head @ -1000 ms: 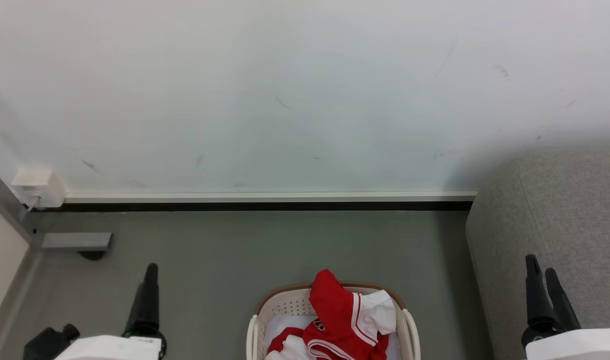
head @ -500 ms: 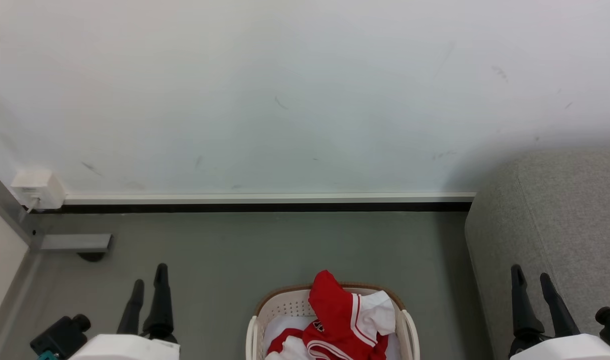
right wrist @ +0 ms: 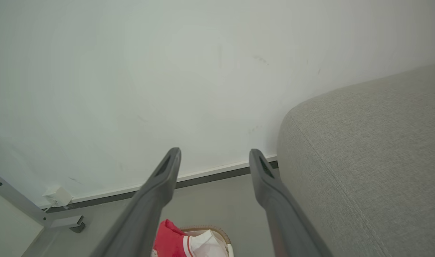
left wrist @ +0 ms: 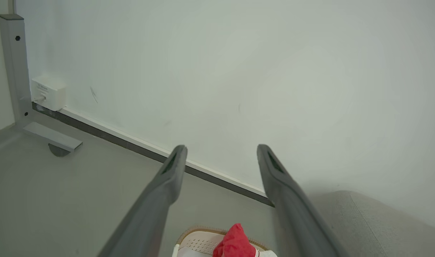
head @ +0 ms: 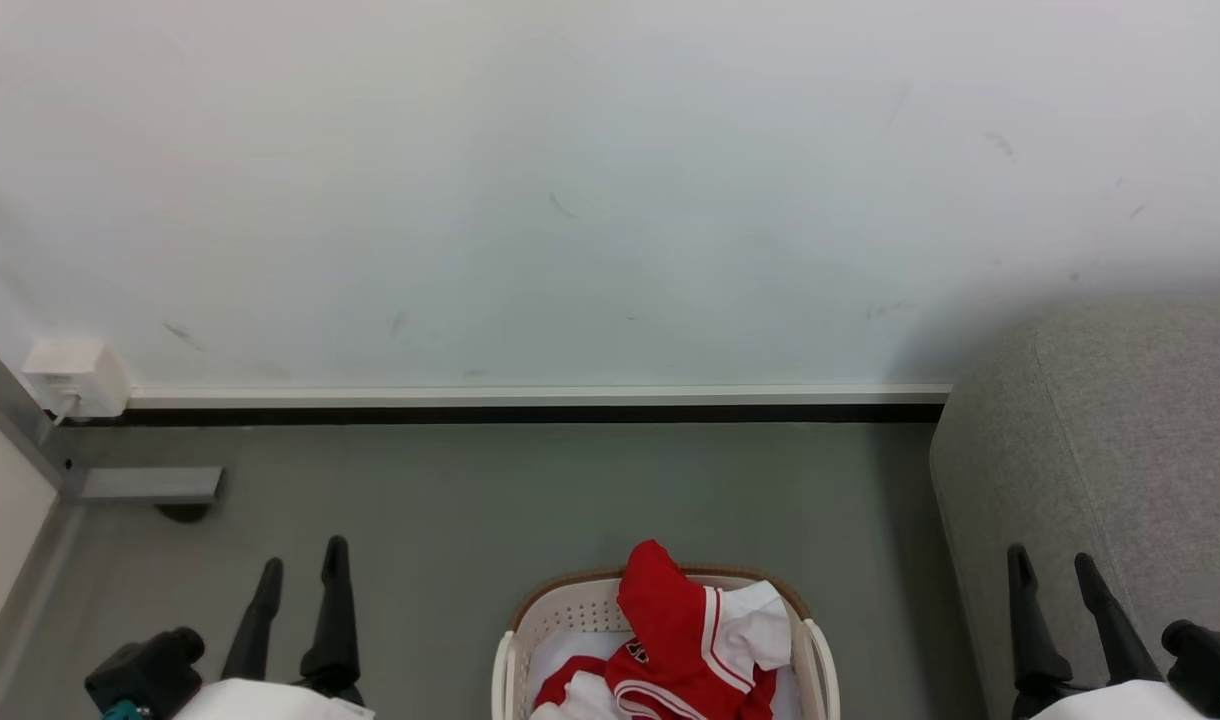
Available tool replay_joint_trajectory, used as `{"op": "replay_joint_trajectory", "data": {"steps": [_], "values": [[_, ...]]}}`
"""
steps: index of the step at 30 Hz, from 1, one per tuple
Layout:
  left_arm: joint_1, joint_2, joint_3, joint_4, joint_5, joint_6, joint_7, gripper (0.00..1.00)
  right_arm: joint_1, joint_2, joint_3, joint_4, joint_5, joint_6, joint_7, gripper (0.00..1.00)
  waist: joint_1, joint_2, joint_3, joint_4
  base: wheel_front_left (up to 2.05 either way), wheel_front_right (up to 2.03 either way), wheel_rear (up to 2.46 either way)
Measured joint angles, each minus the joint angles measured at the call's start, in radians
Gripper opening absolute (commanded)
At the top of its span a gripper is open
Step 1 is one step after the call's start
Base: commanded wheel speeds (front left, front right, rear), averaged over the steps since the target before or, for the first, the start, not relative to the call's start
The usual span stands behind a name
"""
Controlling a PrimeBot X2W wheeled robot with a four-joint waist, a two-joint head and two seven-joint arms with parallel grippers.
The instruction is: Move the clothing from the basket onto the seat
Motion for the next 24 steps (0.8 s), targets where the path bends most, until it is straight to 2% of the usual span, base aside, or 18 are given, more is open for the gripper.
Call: {"op": "replay_joint_trajectory", "data": {"steps": [7, 13, 24], "values": [[0.001, 0.012, -0.001, -0.002, 0.071, 0.017, -0.017, 1.00, 0.006, -0.001, 0.011, 0.028, -0.087, 0.000, -0.017, 1.00, 0.0000, 0.0000, -0.001, 0.002, 0.00, 0.00, 0.00], [0.012, 0.016, -0.002, -0.015, 0.129, 0.026, -0.030, 1.00, 0.012, -0.001, 0.026, 0.047, -0.115, 0.000, -0.033, 1.00, 0.0000, 0.0000, -0.001, 0.001, 0.00, 0.00, 0.00], [0.019, 0.020, -0.011, 0.005, 0.227, 0.019, -0.060, 1.00, 0.013, -0.002, 0.033, 0.059, -0.173, 0.000, -0.059, 1.00, 0.0000, 0.0000, 0.005, -0.006, 0.00, 0.00, 0.00]]}}
